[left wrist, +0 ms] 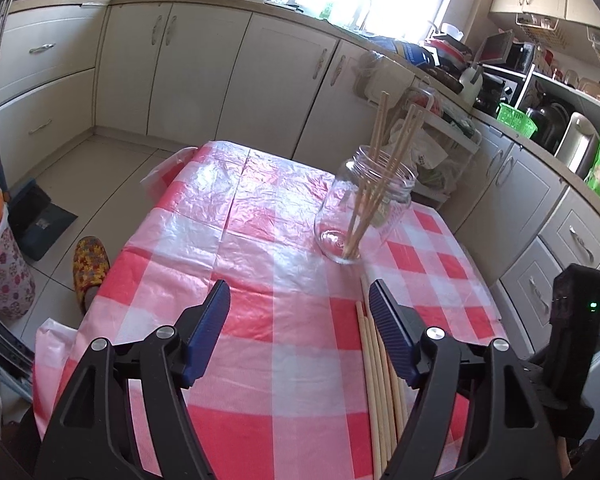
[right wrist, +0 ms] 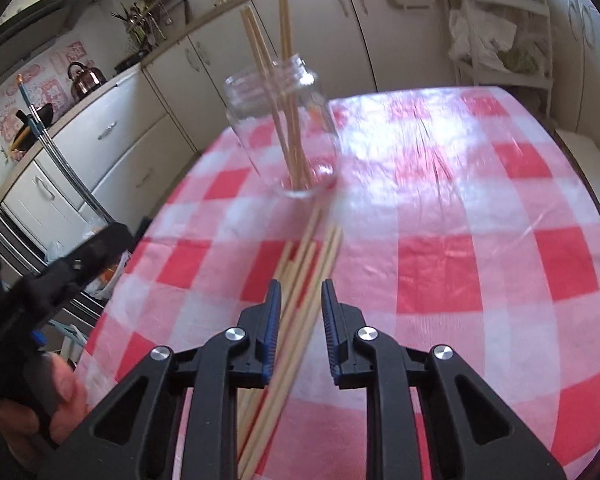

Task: Organize utensils
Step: 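Move both open grippers back over the wooden stick bundle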

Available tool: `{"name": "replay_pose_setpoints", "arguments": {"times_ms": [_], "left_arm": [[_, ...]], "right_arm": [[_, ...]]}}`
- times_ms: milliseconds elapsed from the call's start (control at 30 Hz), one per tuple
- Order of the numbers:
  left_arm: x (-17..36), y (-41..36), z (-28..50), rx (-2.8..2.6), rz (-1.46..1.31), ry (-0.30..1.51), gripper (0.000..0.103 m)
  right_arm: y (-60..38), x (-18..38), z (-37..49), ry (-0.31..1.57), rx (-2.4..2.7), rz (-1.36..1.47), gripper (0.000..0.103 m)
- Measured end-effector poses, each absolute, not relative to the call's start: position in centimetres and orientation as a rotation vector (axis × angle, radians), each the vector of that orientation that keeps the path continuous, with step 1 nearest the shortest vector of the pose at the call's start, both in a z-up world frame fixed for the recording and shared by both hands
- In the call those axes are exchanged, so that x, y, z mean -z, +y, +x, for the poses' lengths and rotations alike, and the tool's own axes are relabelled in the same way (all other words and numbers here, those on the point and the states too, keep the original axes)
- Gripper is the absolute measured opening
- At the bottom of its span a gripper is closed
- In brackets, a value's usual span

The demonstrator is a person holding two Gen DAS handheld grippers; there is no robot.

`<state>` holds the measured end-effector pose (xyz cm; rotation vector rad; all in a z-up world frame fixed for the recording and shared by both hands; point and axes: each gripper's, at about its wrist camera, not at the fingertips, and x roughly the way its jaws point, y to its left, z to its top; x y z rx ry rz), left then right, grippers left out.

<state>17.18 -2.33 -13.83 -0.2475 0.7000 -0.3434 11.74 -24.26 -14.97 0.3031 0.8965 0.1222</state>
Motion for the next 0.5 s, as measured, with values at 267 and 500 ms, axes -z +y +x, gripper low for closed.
{"name": "replay_pose_setpoints", "arguments": {"times_ms": [267,500], "left_arm": [[13.0,-2.8,15.2,0.351,-0.227,0.712,0.071],[13.1,-2.8,14.9,0.342,-0.212,0.729,0.071]], "right_arm": [[-24.3,15.8,12.5,0.953,-0.031,0.263,0.021],[-23.7,16.4,13.1,0.986,-0.047,0.208,0.021]]}}
